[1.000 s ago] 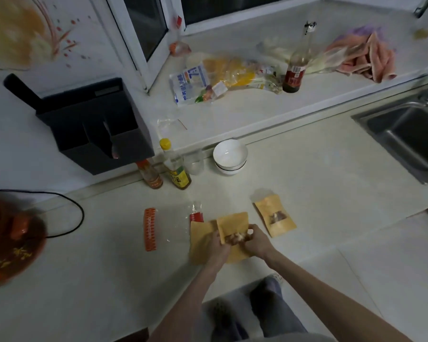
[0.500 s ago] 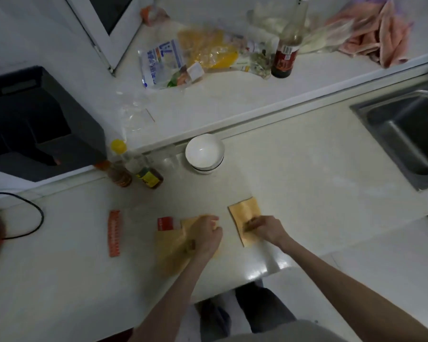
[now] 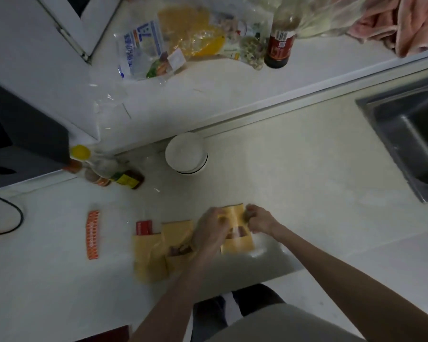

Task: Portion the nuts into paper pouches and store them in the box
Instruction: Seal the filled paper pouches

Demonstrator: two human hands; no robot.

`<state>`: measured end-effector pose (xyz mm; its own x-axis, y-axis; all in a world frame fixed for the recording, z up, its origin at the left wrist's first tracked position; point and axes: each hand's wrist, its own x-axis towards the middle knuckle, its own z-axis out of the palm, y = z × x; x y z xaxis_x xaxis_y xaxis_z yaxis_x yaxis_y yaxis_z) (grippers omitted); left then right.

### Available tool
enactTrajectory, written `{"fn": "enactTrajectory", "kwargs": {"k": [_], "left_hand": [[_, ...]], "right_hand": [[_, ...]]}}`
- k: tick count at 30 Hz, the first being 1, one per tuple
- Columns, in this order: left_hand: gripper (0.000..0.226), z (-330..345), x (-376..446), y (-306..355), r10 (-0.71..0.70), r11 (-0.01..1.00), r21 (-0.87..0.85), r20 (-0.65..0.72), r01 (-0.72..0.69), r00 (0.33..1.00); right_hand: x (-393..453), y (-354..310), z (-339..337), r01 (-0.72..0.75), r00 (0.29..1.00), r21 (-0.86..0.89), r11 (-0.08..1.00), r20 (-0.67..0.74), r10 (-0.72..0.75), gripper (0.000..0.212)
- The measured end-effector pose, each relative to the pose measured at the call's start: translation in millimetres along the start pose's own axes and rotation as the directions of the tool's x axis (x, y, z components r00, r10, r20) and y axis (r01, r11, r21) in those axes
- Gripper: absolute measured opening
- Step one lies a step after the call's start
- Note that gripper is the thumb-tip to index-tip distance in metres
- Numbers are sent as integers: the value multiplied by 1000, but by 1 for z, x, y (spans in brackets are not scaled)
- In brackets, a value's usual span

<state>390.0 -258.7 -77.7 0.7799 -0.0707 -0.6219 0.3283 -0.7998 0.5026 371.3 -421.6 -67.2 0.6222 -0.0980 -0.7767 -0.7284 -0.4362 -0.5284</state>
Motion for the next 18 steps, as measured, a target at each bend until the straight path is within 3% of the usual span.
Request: {"fn": "enactTrajectory", "kwargs": {"k": [3,7,12,18], "left_hand": [[27,4,-2,1,16,1000,24,-59,-15,998],[53,0,-2,0,51,999,16,-126,-49,991],[23,-5,6,-2,204,979,27,-147,-202,968],[27,-12,3,-4,221,967,-90,-180,-240,959]], "right_hand": [[1,-3,2,44,998,7,999,36,-44,34],[3,-8,2,107,992,-6,994,62,-106,39],[4,-15,-2,161,987,-11,987,31,-160,32],[-2,-19,-2,217,976,-2,976,-17,-217,33]]}}
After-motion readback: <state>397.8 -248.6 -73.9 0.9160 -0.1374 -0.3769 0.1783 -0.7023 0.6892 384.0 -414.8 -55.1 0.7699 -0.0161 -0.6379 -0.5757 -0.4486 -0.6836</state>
